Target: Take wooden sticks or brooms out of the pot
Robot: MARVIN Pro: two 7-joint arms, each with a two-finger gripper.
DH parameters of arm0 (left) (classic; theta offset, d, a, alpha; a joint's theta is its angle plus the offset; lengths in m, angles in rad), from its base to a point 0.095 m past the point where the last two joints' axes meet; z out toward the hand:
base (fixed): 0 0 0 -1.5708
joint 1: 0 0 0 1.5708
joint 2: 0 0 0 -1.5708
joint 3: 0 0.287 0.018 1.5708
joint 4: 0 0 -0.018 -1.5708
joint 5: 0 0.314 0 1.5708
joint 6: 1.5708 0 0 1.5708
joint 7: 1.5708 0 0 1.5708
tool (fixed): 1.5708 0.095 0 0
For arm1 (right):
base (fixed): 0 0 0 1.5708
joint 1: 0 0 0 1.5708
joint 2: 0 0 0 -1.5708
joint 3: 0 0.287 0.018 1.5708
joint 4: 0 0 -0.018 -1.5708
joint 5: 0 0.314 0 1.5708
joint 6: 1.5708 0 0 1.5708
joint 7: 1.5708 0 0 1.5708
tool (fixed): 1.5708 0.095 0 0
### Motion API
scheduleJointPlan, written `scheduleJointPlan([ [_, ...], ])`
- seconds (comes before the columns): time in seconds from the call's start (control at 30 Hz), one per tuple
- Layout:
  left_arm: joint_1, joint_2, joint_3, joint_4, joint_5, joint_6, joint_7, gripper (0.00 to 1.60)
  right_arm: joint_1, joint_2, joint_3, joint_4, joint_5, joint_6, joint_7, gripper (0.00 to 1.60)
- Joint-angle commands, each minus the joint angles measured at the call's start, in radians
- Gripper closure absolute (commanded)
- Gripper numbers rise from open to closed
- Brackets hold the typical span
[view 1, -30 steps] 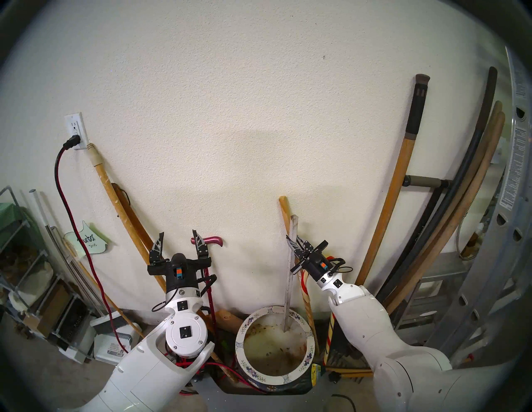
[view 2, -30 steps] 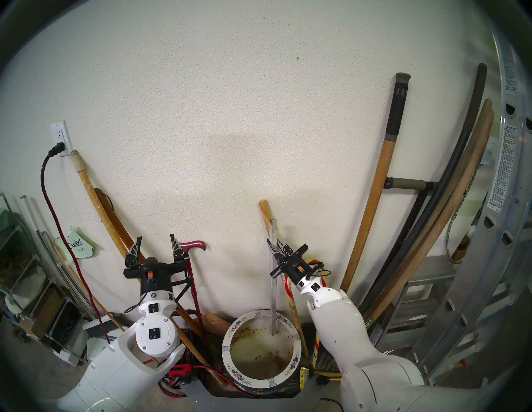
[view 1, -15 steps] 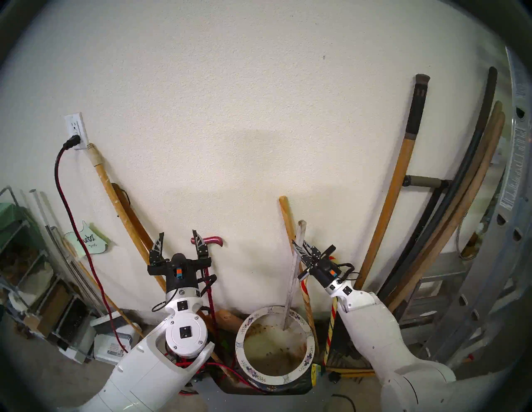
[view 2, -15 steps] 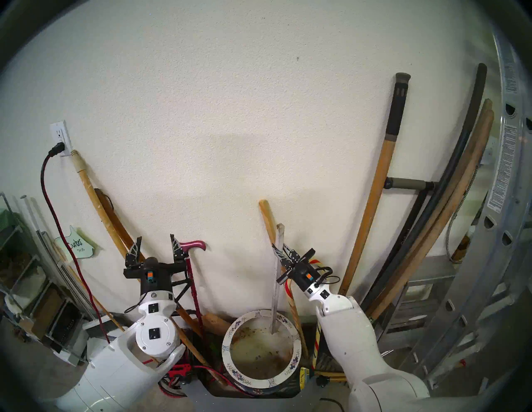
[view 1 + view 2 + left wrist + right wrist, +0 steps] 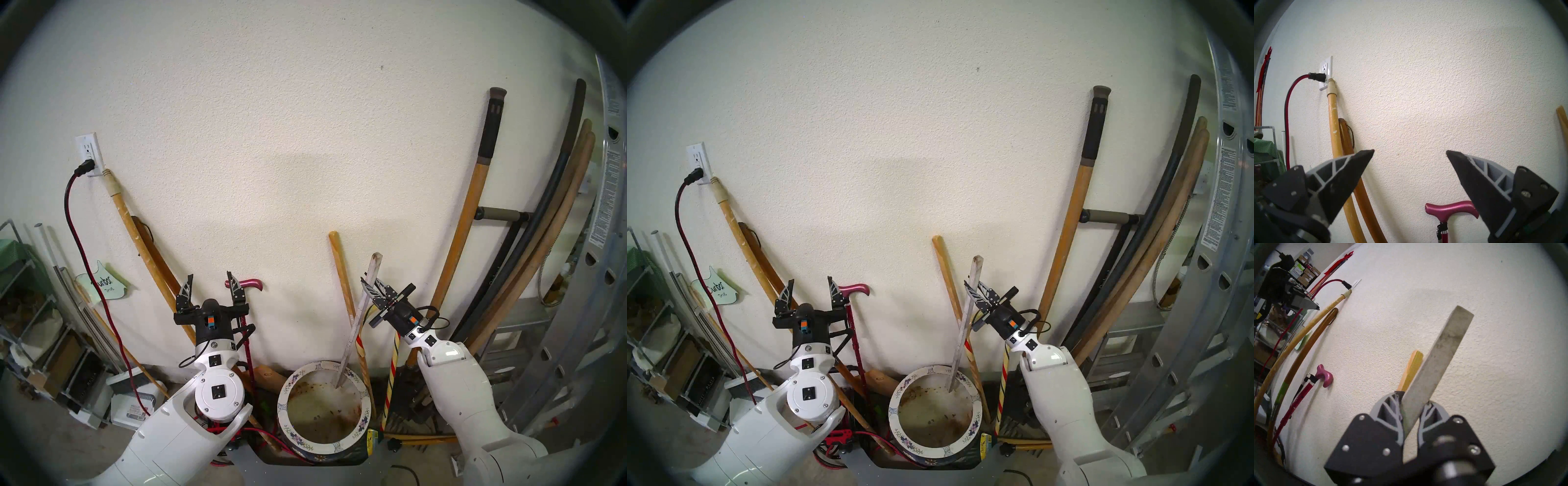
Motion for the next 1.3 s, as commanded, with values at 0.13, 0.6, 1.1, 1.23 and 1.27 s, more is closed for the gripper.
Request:
scheduleJointPlan([
  [0.13, -0.003, 0.002, 0.002, -0.001, -0.001, 0.0, 0.002, 0.0, -0.021, 0.039, 0.011, -0.16, 0.053, 0.046, 0.043, 1.6],
  [0.6, -0.006, 0.01, 0.009, -0.001, -0.007, 0.0, 0.009, 0.0, -0.075, 0.081, 0.043, -0.353, 0.143, 0.159, 0.114, 1.6],
  [1.1, -0.011, 0.018, 0.017, -0.001, -0.013, 0.0, 0.017, 0.0, -0.162, 0.151, 0.132, -0.554, 0.268, 0.352, 0.184, 1.6],
  [1.23, -0.012, 0.02, 0.02, -0.001, -0.015, 0.0, 0.019, 0.0, -0.195, 0.166, 0.152, -0.607, 0.301, 0.414, 0.209, 1.6],
  [1.27, -0.012, 0.02, 0.02, -0.001, -0.015, 0.0, 0.019, 0.0, -0.204, 0.169, 0.156, -0.62, 0.31, 0.429, 0.215, 1.6],
])
